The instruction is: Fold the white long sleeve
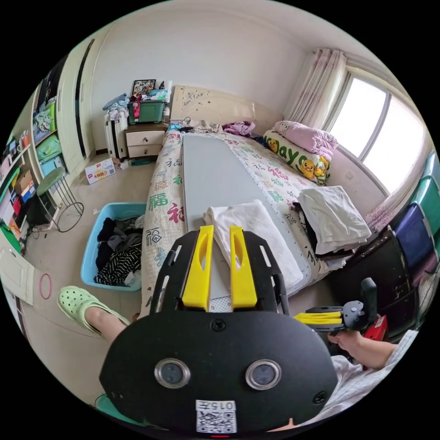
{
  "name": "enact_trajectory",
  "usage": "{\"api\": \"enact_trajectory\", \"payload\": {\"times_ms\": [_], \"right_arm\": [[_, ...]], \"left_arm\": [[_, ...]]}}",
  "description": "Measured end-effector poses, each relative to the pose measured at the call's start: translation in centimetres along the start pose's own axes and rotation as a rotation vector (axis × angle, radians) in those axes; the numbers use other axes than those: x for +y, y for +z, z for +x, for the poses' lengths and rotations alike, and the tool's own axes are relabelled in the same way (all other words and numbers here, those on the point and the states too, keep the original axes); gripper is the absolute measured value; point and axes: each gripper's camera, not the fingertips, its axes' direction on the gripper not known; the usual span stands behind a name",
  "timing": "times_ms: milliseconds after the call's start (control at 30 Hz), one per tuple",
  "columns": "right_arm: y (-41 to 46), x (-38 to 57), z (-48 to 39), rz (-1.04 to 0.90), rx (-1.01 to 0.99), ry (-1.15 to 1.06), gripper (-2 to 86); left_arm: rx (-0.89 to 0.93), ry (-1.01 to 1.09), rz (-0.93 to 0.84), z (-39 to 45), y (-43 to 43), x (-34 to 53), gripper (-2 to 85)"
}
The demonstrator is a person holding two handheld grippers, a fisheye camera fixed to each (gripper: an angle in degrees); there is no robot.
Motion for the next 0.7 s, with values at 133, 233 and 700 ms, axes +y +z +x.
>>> {"api": "enact_trajectory", "payload": {"times_ms": [133,233,700], "right_arm": [[0.0,2.4,1.6,0.012,-0.065,0.041,-0.3],[0.3,3.2,2.0,0.001,-0.065,0.056,-0.4],[-5.7,10.4,10.0,0.186,-0.061,0.263,-0.4]], "left_arm": [[-0.069,0.067,0.002,0.1,-2.4,3.0,6.3],[0.029,-0.029,0.058,-1.3,-4.6,3.8,6.3],[0.051,-0.033,0.188,-1.5,-3.3,4.8,7.5]]}}
